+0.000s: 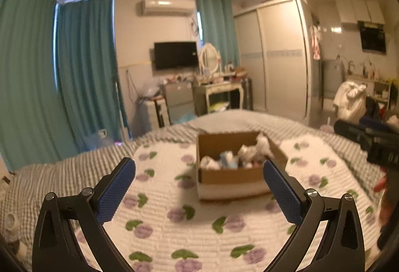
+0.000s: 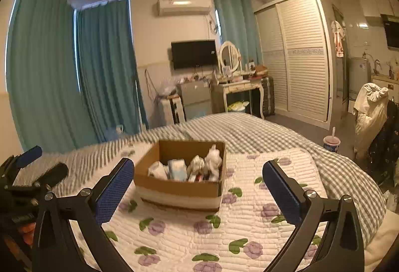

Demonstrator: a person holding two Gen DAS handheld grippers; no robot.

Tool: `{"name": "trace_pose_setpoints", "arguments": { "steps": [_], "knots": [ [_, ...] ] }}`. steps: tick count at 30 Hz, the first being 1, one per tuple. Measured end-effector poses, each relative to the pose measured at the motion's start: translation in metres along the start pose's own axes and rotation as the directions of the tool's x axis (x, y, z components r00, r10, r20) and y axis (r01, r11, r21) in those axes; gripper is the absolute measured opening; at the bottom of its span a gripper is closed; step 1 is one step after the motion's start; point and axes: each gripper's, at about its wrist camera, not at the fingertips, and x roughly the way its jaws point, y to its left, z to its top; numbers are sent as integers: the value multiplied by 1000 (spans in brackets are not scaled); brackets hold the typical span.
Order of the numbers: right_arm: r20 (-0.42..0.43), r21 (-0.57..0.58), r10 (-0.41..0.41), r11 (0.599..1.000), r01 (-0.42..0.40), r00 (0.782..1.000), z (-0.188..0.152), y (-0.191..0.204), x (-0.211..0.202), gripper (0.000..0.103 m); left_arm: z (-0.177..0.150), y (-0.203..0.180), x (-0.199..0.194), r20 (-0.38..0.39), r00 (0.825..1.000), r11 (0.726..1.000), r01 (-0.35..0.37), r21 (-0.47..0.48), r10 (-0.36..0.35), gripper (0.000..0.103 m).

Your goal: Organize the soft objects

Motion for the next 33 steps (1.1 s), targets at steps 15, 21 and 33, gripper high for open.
{"name": "trace_pose_setpoints", "arguments": {
  "steps": [15, 21, 33],
  "knots": [
    [-55, -27, 22, 999, -24, 998, -19, 14, 24, 103, -11, 5, 9, -39, 999, 1000, 6, -25, -7, 103],
    [-50, -15, 22, 1000, -22, 998, -23, 11, 23, 103, -6, 5, 10, -42, 999, 1000, 17, -26, -18, 103],
    [-60, -11, 18, 1000, -18, 998, -26, 11, 24, 103, -6, 5, 13, -55, 998, 999, 28, -34, -30, 103]
  ]
}}
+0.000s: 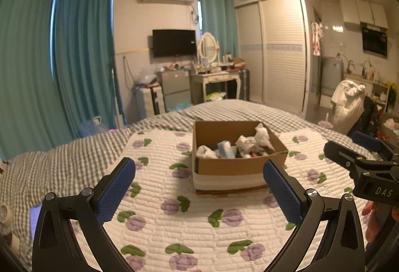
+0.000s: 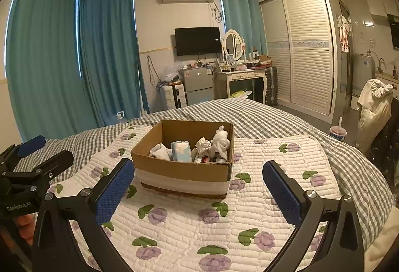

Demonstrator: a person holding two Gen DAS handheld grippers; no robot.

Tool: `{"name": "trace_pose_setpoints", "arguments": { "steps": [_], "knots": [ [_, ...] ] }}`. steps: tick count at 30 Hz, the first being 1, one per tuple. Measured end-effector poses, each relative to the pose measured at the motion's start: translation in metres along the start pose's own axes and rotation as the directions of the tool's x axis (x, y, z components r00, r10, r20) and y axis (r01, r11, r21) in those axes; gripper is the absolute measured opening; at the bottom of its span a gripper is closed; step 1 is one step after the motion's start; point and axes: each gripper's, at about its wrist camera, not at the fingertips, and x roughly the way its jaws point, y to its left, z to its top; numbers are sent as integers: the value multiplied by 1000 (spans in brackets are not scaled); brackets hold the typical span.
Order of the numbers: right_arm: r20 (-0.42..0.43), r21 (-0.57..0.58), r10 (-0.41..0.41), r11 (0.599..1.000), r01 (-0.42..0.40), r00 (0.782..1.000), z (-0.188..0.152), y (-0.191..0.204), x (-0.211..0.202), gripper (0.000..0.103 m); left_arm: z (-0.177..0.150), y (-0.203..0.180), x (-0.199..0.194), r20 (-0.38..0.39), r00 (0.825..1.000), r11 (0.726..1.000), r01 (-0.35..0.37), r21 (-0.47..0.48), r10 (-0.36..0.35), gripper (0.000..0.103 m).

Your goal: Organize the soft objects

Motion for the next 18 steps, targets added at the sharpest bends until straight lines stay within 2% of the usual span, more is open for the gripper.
{"name": "trace_pose_setpoints", "arguments": {
  "steps": [18],
  "knots": [
    [-1, 4, -1, 1000, 1, 1000, -1, 2, 0, 103, 0, -2, 2, -5, 1000, 1000, 4, 14, -4, 103]
  ]
}}
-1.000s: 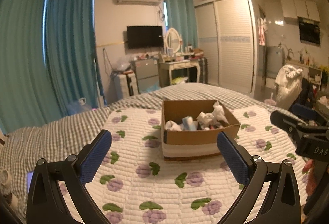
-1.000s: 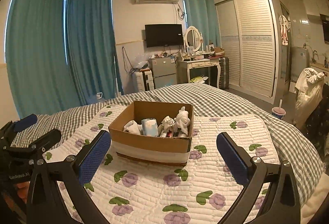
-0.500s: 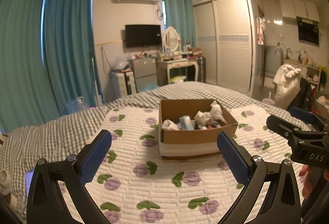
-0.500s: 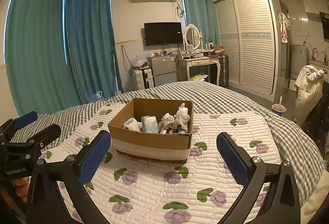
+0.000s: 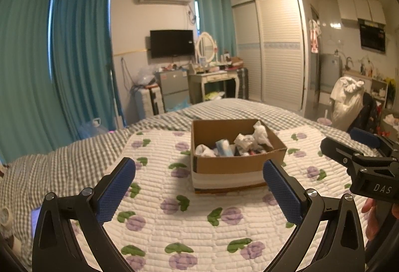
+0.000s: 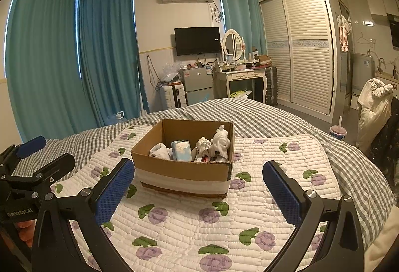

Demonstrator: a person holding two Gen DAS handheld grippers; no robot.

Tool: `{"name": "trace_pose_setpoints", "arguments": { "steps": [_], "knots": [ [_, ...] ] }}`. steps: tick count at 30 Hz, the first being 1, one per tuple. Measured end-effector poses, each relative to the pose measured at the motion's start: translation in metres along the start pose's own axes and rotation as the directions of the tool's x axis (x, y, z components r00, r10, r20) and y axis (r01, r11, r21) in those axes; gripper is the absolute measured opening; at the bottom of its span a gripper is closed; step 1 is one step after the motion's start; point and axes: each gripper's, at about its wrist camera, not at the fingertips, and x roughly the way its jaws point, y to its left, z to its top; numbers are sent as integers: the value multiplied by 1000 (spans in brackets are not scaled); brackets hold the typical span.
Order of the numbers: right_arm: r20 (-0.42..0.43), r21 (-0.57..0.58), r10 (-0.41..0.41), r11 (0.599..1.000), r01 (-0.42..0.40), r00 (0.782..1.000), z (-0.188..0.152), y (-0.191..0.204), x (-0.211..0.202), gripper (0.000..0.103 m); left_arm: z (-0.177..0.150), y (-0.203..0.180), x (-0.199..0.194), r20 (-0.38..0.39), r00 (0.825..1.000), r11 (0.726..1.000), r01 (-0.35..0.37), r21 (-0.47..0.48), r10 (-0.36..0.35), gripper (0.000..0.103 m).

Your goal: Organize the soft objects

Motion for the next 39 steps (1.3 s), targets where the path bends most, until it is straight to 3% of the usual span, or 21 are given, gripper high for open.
{"name": "trace_pose_setpoints", "arguments": {
  "steps": [39],
  "knots": [
    [-8, 2, -2, 1000, 2, 1000, -1, 5, 0, 103, -3, 1, -1, -5, 1000, 1000, -9, -1, 9, 103]
  ]
}}
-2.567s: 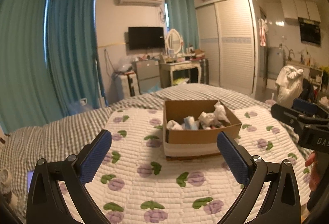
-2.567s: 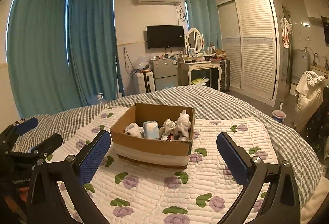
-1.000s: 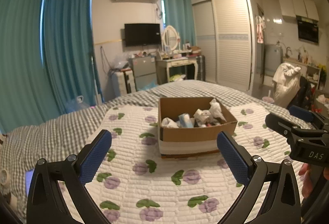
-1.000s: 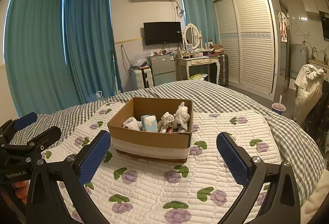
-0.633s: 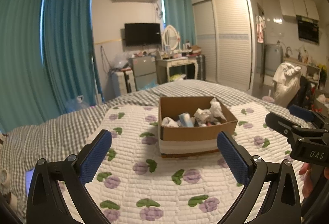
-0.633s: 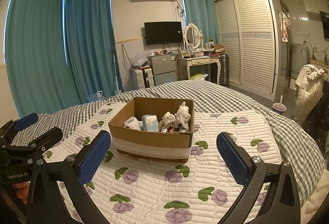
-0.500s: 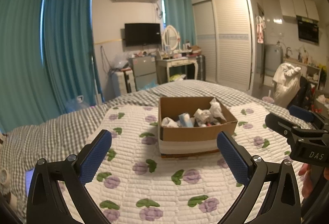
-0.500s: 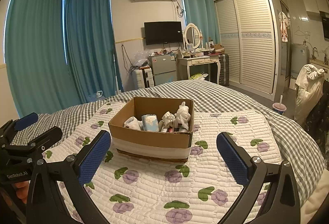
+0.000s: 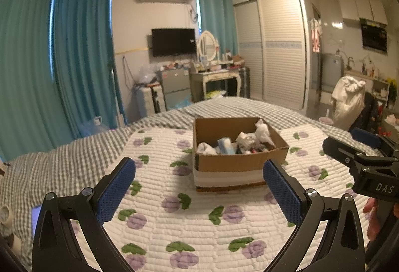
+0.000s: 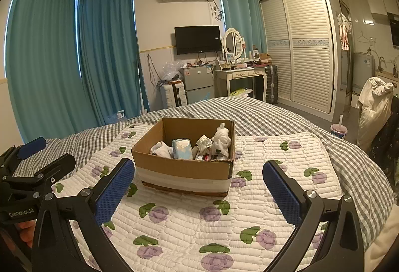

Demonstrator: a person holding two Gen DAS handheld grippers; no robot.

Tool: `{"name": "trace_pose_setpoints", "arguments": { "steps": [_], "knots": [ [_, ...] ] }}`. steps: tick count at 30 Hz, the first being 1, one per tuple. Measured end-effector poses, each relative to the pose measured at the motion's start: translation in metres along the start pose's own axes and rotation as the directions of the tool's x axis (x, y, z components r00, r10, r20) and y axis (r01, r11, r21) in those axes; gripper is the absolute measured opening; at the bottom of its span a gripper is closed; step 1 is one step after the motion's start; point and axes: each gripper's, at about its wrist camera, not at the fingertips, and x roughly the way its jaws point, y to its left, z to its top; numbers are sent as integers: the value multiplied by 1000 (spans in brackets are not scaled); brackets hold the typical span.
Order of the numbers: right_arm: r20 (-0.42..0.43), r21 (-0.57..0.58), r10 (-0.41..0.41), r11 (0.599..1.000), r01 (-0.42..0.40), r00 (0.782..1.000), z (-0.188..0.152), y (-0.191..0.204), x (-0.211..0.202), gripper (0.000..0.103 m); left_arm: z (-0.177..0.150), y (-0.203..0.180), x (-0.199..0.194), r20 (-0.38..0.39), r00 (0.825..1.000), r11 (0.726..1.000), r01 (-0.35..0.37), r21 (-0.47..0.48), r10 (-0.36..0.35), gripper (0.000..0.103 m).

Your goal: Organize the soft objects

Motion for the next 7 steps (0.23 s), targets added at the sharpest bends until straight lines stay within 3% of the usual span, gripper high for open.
{"name": "trace_pose_setpoints", "arguments": {
  "steps": [7],
  "knots": [
    [-3, -1, -4, 1000, 4, 1000, -1, 2, 1, 103, 1, -1, 1, -1, 1000, 1000, 8, 0, -8, 103]
  ]
}}
